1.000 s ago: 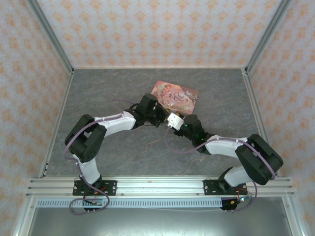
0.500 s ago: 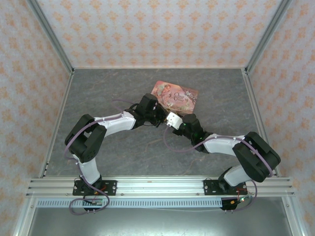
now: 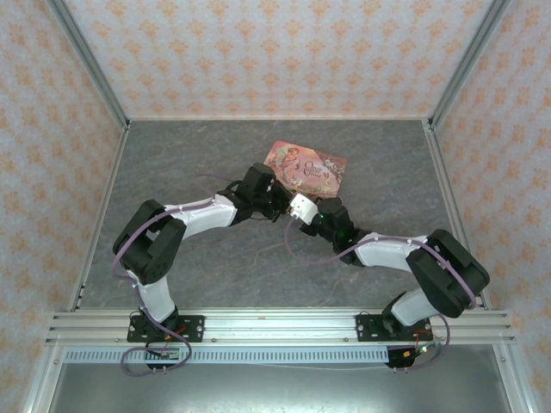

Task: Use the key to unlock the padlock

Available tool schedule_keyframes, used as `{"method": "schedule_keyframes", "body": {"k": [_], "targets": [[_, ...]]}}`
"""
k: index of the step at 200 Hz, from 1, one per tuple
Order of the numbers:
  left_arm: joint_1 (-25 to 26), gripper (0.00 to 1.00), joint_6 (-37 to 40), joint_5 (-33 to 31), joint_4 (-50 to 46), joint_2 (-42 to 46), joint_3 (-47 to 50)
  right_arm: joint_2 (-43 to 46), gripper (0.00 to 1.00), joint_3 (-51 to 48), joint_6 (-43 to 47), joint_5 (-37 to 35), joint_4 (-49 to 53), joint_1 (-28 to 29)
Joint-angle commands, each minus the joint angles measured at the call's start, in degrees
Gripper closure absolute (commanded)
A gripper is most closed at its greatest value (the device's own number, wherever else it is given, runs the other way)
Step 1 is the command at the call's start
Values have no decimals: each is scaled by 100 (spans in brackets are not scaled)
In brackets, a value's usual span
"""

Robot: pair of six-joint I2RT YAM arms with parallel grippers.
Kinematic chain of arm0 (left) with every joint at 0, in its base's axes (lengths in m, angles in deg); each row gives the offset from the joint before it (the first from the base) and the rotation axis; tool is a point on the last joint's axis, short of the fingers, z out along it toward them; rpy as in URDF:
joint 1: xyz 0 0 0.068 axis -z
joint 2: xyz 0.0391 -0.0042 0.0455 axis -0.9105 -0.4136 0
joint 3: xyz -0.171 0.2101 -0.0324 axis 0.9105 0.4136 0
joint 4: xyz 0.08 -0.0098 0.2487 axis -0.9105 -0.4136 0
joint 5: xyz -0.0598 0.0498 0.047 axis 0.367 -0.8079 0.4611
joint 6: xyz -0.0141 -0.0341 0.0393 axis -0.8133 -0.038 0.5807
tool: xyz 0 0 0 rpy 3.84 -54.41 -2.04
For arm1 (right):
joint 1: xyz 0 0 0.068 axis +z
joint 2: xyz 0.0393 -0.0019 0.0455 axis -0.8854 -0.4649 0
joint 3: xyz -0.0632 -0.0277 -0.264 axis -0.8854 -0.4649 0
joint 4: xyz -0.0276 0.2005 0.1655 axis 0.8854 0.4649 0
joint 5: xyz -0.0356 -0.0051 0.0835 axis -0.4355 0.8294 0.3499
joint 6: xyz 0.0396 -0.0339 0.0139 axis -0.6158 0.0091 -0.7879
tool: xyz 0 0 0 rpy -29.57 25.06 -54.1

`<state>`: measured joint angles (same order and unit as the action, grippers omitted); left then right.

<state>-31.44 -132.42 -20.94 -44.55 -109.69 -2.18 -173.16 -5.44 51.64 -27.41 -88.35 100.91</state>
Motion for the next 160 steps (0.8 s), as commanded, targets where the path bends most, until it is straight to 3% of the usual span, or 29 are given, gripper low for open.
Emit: {"method": "schedule_keyframes", "body": {"k": [1,29,102,160], "targets": [[26,100,-7,143,116,256,-149,-97,100,184,-195,13,-175,24],[24,100,-6,135,117,276,-135,-125,100,133,-570,23,-308,-19],[24,100,-41,103,195,342,-14,-279,100,-104,-3012,957,-1139,-794],[24,100,-76,62,313,255,87,-467,100,-36,-3246,1149,-1019,-873]]}}
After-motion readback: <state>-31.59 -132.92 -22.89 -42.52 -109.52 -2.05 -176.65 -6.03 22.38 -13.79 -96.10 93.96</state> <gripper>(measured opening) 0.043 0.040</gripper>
